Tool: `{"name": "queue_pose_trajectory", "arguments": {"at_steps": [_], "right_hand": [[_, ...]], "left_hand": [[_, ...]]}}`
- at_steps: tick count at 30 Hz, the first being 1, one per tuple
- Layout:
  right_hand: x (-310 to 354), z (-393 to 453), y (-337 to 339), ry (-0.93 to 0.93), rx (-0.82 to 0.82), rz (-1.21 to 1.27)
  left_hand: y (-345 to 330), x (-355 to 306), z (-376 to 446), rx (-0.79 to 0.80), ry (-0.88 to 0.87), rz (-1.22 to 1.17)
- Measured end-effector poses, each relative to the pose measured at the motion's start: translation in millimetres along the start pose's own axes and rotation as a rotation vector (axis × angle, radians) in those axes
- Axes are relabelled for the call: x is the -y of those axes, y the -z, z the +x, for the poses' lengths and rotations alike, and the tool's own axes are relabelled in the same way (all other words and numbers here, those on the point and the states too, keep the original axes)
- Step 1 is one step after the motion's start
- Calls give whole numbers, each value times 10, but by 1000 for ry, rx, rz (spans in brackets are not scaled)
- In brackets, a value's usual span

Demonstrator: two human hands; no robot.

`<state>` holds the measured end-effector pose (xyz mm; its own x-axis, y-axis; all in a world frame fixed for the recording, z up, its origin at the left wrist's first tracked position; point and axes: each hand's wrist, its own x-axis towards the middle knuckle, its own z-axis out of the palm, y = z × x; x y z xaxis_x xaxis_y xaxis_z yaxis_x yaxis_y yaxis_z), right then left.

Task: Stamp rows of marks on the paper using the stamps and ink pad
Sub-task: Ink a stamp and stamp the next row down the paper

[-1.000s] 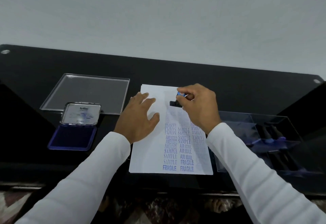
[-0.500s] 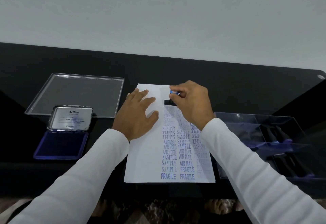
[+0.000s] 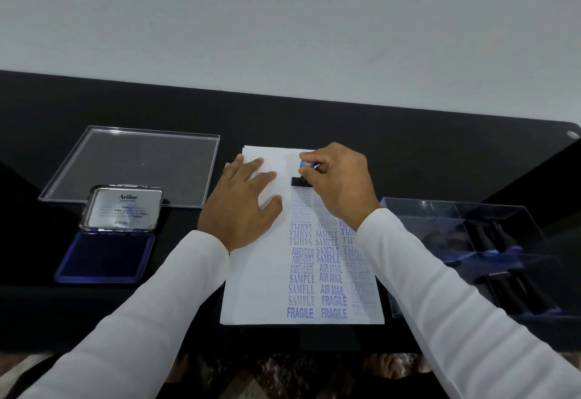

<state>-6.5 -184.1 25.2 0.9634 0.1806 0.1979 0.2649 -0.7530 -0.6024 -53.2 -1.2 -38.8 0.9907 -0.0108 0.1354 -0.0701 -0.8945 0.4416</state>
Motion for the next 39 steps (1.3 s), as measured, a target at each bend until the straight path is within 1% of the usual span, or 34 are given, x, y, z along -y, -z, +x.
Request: {"name": "queue_pose_trajectory", "arguments": {"at_steps": [18, 39], "right_hand": [[37, 24, 0, -22, 22, -43], [30, 13, 16, 17, 25, -52]], "left_hand": [[-37, 44, 12, -32, -24, 33], [-24, 23, 12, -21, -10, 38]]}}
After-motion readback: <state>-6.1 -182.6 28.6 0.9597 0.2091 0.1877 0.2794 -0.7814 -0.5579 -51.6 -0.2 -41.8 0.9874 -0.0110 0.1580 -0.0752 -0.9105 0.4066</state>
